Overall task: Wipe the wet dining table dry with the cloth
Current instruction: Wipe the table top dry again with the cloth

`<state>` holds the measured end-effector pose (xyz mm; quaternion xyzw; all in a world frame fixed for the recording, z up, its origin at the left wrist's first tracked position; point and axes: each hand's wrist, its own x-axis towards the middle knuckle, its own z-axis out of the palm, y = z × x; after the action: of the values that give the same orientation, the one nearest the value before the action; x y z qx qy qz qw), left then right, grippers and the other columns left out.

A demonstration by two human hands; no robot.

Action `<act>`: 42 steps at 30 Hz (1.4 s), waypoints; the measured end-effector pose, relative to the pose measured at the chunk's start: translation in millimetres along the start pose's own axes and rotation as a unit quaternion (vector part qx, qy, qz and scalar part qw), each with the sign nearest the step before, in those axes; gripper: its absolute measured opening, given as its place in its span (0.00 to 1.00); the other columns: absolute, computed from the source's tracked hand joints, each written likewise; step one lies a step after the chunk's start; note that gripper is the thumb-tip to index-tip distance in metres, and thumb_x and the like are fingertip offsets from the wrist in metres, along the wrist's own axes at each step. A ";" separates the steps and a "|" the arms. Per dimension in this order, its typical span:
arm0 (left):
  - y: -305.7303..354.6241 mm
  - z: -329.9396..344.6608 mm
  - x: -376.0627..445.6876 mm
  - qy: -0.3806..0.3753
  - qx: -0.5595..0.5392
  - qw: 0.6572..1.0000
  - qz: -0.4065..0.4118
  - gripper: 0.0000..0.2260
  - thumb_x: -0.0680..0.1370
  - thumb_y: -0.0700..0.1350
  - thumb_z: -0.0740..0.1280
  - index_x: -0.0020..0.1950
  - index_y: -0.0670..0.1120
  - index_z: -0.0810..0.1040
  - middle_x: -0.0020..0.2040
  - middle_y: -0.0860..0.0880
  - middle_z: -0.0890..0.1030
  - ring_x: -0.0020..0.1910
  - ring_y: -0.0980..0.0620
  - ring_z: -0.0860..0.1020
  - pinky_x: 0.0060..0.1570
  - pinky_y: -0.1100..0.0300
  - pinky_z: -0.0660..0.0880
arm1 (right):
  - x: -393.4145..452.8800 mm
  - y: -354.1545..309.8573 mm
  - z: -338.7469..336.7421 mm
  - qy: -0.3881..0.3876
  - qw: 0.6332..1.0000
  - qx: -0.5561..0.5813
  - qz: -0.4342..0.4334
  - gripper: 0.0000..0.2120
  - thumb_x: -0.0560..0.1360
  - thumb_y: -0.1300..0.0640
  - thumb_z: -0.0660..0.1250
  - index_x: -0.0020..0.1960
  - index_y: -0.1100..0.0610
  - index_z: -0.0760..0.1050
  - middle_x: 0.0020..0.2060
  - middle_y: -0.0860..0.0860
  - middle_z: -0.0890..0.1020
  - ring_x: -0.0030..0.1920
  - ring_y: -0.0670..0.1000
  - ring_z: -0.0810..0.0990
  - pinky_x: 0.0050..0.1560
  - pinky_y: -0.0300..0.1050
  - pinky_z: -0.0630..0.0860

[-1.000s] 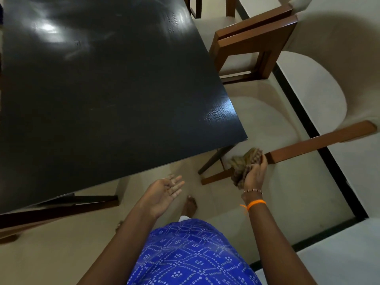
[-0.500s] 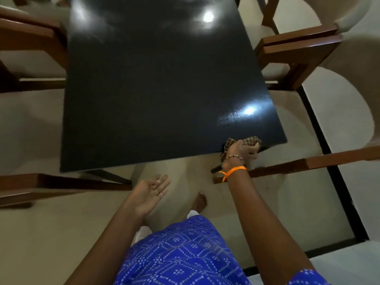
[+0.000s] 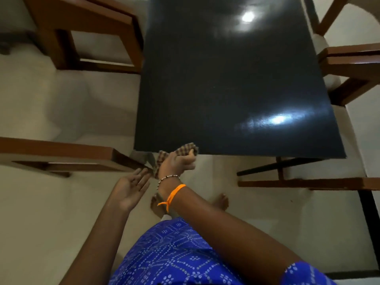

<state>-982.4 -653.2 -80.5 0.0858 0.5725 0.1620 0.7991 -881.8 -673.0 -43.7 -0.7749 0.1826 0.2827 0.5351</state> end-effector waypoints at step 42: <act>-114.3 162.5 -0.9 -0.132 0.178 0.975 -0.031 0.19 0.79 0.38 0.50 0.68 0.45 0.69 0.68 0.48 0.72 0.68 0.50 0.68 0.67 0.55 0.60 | 183.8 -46.8 -253.2 0.060 0.557 -0.675 -0.480 0.30 0.64 0.62 0.65 0.67 0.54 0.73 0.64 0.54 0.77 0.51 0.59 0.82 0.40 0.47 0.78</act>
<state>-811.1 -752.3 -63.0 0.2296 0.4841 0.0203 0.8441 -650.8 -888.5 -58.5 -0.8974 -0.4289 -0.0227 -0.1006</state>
